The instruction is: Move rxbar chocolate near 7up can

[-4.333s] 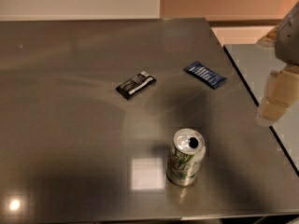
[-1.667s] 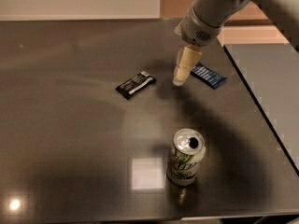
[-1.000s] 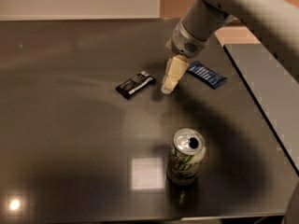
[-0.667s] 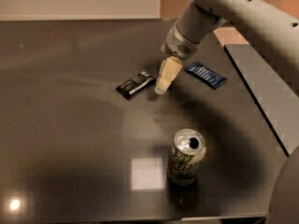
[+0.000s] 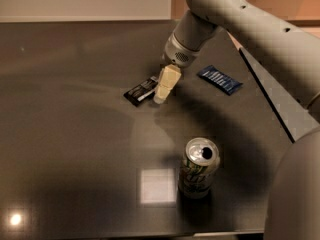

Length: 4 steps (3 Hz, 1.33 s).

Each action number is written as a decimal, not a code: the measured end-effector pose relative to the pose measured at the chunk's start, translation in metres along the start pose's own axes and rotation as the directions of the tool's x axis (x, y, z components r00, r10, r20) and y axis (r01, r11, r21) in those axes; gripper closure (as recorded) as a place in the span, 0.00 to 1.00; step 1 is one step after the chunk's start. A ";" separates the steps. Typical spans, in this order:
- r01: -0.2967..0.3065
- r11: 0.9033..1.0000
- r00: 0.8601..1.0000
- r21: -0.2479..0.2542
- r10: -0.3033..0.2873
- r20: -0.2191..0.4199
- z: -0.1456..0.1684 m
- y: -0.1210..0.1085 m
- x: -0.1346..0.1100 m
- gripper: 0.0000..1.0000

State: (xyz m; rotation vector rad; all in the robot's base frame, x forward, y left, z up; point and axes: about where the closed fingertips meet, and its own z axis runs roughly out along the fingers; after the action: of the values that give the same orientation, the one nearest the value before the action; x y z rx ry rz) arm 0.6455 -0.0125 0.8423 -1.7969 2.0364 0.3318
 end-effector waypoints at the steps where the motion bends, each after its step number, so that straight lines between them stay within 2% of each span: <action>1: 0.004 1.000 1.000 -0.017 -0.004 -0.014 0.015 -0.001 -0.008 0.00; 2: 0.005 0.999 0.999 -0.049 -0.007 -0.038 0.028 -0.004 -0.013 0.18; 4: 0.001 0.998 0.998 -0.069 -0.005 -0.060 0.029 -0.005 -0.011 0.65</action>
Offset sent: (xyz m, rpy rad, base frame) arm 0.0143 0.0296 -0.0231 -0.0598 0.0798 0.0371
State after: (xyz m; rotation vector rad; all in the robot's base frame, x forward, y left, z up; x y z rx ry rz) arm 0.6556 0.0096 0.8215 -1.8722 2.0870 0.3556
